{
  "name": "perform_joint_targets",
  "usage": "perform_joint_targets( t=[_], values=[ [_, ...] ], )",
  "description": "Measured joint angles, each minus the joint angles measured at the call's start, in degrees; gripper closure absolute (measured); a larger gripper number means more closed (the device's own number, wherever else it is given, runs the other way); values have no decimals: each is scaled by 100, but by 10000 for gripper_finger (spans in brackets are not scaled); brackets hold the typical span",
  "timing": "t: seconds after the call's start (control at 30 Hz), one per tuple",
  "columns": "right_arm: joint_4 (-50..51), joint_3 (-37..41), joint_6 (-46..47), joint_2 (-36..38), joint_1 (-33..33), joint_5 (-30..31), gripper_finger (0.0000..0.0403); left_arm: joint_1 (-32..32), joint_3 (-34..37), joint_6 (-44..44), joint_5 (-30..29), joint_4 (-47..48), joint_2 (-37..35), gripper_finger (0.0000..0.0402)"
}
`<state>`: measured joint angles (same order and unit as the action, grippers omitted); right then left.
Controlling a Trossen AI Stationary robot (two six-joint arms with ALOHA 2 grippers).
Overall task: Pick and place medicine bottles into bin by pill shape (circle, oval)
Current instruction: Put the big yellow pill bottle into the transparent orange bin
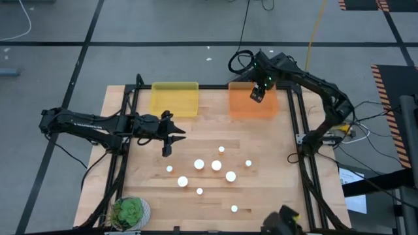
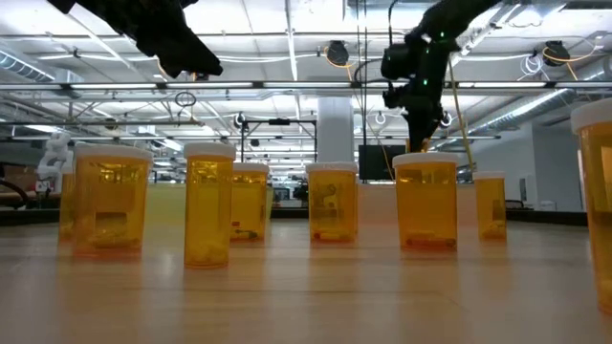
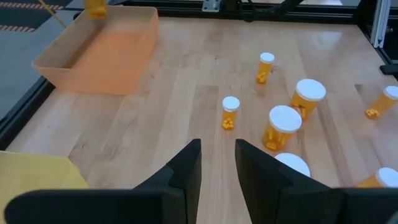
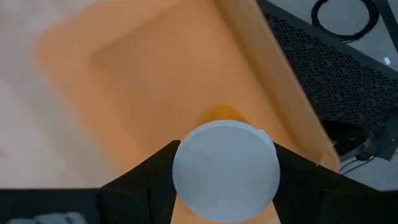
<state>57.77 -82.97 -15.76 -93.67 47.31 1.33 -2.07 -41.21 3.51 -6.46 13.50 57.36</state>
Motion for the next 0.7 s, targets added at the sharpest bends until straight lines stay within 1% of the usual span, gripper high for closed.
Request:
perform_joint_targets(
  t=[0.3,0.37,0.47,0.7],
  values=[
    [-136,-4,-451,-689,850,-14,201,0,0,-22,0,-4,0,300],
    [-137,-4,-490,-821,966,-122,201,0,0,-24,2,-4,0,300],
    [-132,-4,-504,-972,1066,-303,201,0,0,-27,2,-6,0,300],
    [-294,-4,-512,-1117,1088,-285,198,0,0,-37,16,-4,0,300]
  ],
)
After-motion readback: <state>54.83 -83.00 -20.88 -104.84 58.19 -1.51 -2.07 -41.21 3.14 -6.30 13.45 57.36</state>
